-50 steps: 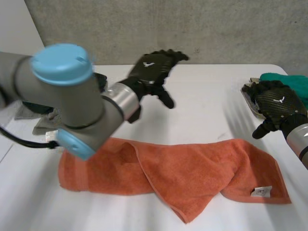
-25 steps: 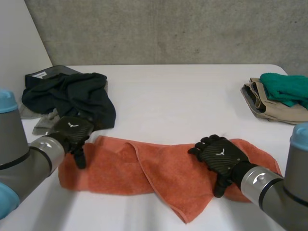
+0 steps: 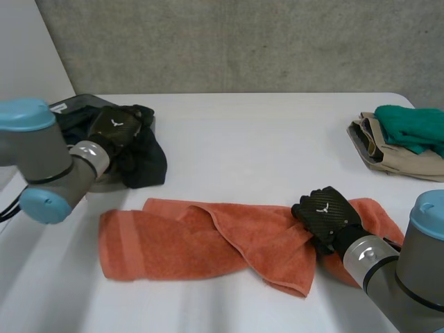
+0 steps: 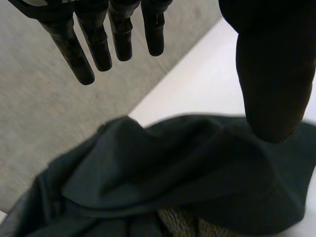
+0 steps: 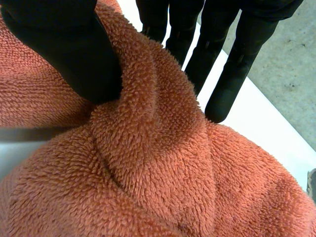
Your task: Fold the laundry.
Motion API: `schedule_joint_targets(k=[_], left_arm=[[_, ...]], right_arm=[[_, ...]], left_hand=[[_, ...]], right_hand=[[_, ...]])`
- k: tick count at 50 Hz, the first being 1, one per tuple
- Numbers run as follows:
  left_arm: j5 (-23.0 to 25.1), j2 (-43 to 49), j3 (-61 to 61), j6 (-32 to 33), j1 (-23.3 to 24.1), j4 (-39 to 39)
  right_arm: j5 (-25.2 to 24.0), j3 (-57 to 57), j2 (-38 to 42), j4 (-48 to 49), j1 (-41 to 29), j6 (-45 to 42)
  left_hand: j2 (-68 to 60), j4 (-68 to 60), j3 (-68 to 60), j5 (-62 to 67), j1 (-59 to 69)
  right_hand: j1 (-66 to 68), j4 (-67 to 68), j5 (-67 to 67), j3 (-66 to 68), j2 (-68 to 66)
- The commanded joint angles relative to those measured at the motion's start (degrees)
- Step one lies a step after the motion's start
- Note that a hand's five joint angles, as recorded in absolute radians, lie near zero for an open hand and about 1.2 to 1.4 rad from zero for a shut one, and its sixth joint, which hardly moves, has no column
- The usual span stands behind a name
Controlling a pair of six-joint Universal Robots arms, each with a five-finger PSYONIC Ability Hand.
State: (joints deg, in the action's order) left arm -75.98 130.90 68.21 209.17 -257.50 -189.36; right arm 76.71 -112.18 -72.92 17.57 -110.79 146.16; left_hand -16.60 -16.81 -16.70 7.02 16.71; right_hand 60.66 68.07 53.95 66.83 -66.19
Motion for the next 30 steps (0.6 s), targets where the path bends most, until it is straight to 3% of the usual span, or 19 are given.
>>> schedule_joint_targets(k=[1, 3, 5, 6, 7, 8, 9, 13, 15, 19, 24, 29, 30], left_arm=[[0.0, 12.1, -14.3, 7.6, -0.3, 6.4], [0.2, 13.8, -16.0, 9.0, -0.6, 6.3], [0.2, 16.2, -18.9, 9.9, -0.8, 6.3], [0.1, 17.0, -19.9, 10.0, -0.8, 6.2], [-0.2, 18.6, -22.2, 10.0, -1.0, 6.2], [-0.4, 19.4, -23.3, 10.0, -1.1, 6.2], [-0.5, 20.2, -24.4, 10.1, -1.2, 6.1], [-4.4, 24.0, -28.9, 10.6, -3.8, 5.0], [-10.0, 25.1, -31.2, 11.4, -5.5, 3.9], [-16.4, 25.2, -32.8, 15.5, -7.9, 1.9], [-17.3, 24.9, -31.8, 20.3, -8.6, -0.4], [-17.0, 23.7, -27.9, 19.5, -7.8, -0.6], [-16.9, 23.2, -27.2, 19.3, -7.7, -0.6]], right_arm=[[-0.1, 0.0, 0.1, 0.3, 0.0, 0.0], [0.0, 0.1, 0.1, 0.4, 0.0, 0.0], [0.0, 0.2, 0.1, 0.4, 0.0, 0.0], [0.2, 0.2, 0.1, 0.4, -0.1, 0.0], [0.2, 0.3, 0.1, 0.5, 0.0, 0.0], [0.3, 0.3, 0.1, 0.4, 0.0, 0.0], [0.3, 0.3, 0.1, 0.4, 0.0, 0.0], [0.4, 0.1, 0.1, 0.4, 0.4, 0.0], [0.4, 0.0, 0.1, 0.3, 0.7, 0.0], [0.4, 0.1, -0.1, 0.2, 0.9, 0.0], [0.5, 0.4, -0.3, 0.0, 1.0, 0.0], [0.5, 0.6, -0.4, 0.1, 1.0, 0.1], [0.5, 0.6, -0.5, 0.1, 1.0, 0.1]], left_hand=[[-4.2, -4.0, -4.1, 3.8, 4.1], [-5.7, -5.5, -5.6, 5.3, 5.6], [-16.8, -16.6, -16.7, 16.3, 16.7], [-25.6, -25.4, -25.6, 25.2, 25.5], [-48.9, -48.7, -48.8, 48.5, 48.8], [-60.1, -59.9, -60.0, 59.7, 60.0], [-63.4, -63.2, -63.3, 62.9, 63.3], [-63.4, -63.2, -63.3, 63.0, 63.3], [-63.4, -63.2, -63.3, 63.0, 63.3], [-63.4, -63.2, -63.3, 63.0, 63.3], [-63.4, -63.2, -63.3, 63.0, 63.3], [-63.4, -63.2, -63.3, 63.0, 63.3], [-58.1, -57.9, -58.0, 57.7, 58.0]], right_hand=[[19.3, 11.9, 16.1, 13.2, -13.8], [19.3, 11.9, 16.1, 13.2, -13.8], [19.3, 11.9, 16.1, 13.2, -13.8], [19.3, 11.9, 16.1, 13.2, -13.8], [19.3, 11.9, 16.1, 13.2, -13.8], [19.3, 11.9, 16.1, 13.2, -13.8], [19.3, 11.9, 16.1, 13.2, -13.8], [19.3, 11.9, 16.1, 13.2, -13.8], [19.3, 11.9, 16.1, 13.2, -13.8], [19.3, 11.9, 16.1, 13.2, -13.8], [19.3, 11.9, 16.1, 13.2, -13.8], [19.3, 11.9, 16.1, 13.2, -13.8], [19.3, 11.9, 16.1, 13.2, -13.8]])
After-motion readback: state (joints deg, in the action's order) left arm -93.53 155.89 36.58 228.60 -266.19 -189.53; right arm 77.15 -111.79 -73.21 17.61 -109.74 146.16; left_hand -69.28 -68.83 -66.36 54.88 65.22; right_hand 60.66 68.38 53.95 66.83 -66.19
